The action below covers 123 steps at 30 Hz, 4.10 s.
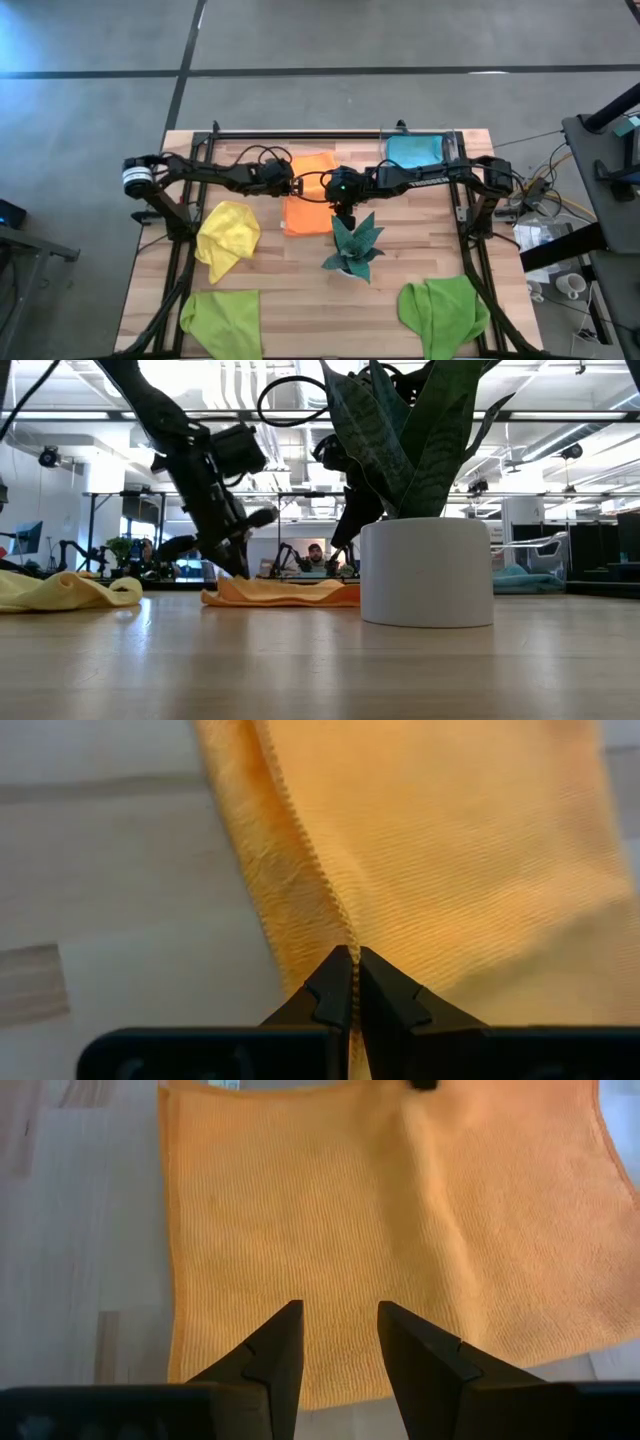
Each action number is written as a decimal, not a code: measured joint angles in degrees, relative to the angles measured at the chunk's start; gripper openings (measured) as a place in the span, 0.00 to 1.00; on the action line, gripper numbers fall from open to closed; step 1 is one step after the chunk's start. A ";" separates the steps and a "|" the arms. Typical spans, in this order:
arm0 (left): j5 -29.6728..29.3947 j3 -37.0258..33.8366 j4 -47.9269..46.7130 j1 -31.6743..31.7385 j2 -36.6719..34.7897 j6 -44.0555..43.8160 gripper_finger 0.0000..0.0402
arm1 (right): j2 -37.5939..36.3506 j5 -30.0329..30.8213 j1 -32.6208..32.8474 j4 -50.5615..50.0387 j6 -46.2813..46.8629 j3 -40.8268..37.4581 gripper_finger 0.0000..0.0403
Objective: Fold microfiber towels
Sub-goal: Fold the orange microfiber cloth
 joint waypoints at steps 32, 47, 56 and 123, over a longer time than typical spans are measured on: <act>-0.51 -0.93 -13.68 -2.59 -4.64 -3.93 0.00 | 3.20 4.23 -0.35 5.16 -0.48 -0.18 0.32; 0.20 -2.34 -14.69 -3.06 -3.20 -2.74 0.00 | 7.24 -0.80 -0.33 10.72 -3.37 0.92 0.36; -2.51 -2.05 -16.55 -2.95 -4.01 4.90 0.11 | 9.14 -4.54 0.09 10.42 -8.19 2.54 0.52; -6.65 -8.23 -1.24 -30.84 -10.83 57.38 0.46 | 13.49 -13.57 3.65 -8.33 -19.34 10.49 0.56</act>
